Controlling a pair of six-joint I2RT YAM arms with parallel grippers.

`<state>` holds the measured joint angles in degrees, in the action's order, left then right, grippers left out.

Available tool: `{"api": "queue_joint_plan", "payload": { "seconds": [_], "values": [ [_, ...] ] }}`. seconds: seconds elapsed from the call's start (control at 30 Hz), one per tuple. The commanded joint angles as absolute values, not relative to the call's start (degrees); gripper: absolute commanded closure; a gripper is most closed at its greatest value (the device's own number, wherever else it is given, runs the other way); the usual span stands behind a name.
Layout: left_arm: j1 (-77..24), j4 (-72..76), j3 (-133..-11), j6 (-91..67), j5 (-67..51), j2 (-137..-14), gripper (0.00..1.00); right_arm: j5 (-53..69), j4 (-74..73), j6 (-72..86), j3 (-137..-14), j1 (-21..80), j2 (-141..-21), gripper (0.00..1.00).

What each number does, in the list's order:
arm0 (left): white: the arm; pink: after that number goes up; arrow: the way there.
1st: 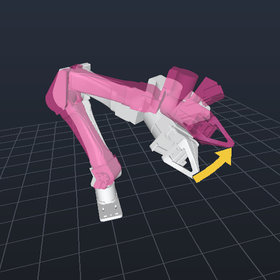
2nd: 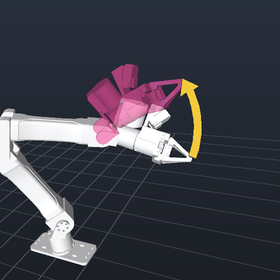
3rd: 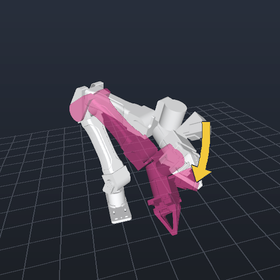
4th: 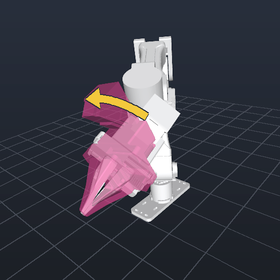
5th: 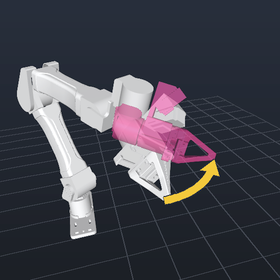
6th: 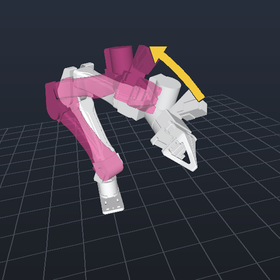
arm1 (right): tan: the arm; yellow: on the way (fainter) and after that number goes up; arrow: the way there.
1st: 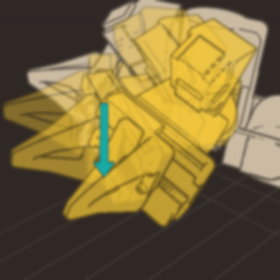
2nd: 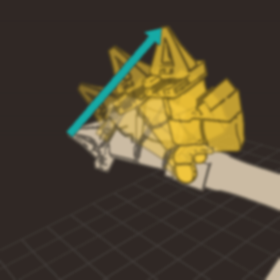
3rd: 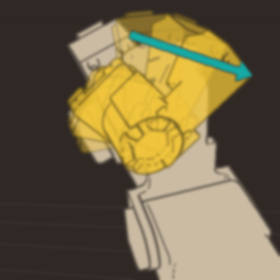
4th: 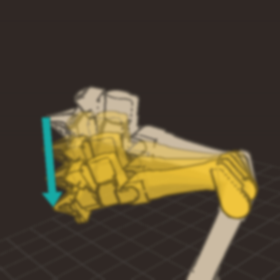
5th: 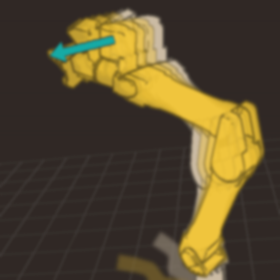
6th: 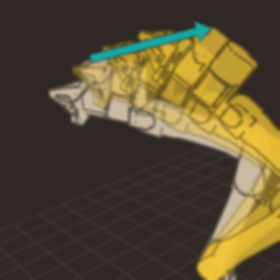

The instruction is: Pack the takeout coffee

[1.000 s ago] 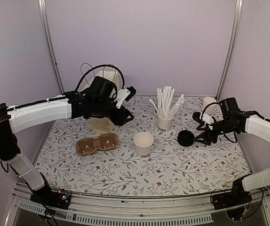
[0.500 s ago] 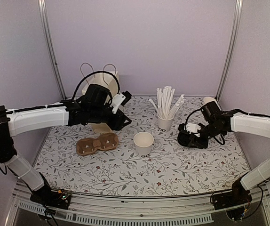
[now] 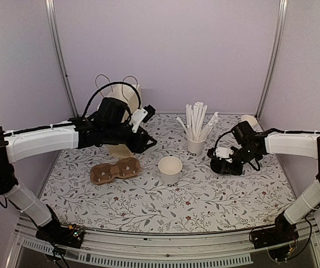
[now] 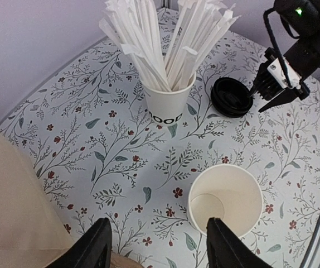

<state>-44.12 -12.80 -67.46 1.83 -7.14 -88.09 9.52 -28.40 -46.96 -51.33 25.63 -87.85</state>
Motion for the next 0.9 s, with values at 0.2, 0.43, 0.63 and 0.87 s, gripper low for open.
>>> {"api": "queue_joint_plan", "payload": {
  "seconds": [0.2,0.43,0.63,0.87],
  "values": [
    [-43.68,-13.22,-69.15,1.55,-7.92,-88.04,0.4,11.07,-26.79,-47.2,-54.95,26.75,-92.57,0.67],
    [-43.66,-13.97,-69.49,1.58,-8.09,-88.4,0.4,10.48,-26.36,-46.72,-55.52,27.01,-94.09,0.7],
    [-43.68,-14.24,-69.7,1.58,-8.17,-88.59,0.4,9.95,-26.5,-45.56,-56.59,26.99,-95.94,0.74],
    [-43.64,-14.52,-69.88,1.67,-8.76,-88.9,0.4,9.89,-26.62,-44.15,-57.56,26.98,-96.97,0.79]
  ]
}}
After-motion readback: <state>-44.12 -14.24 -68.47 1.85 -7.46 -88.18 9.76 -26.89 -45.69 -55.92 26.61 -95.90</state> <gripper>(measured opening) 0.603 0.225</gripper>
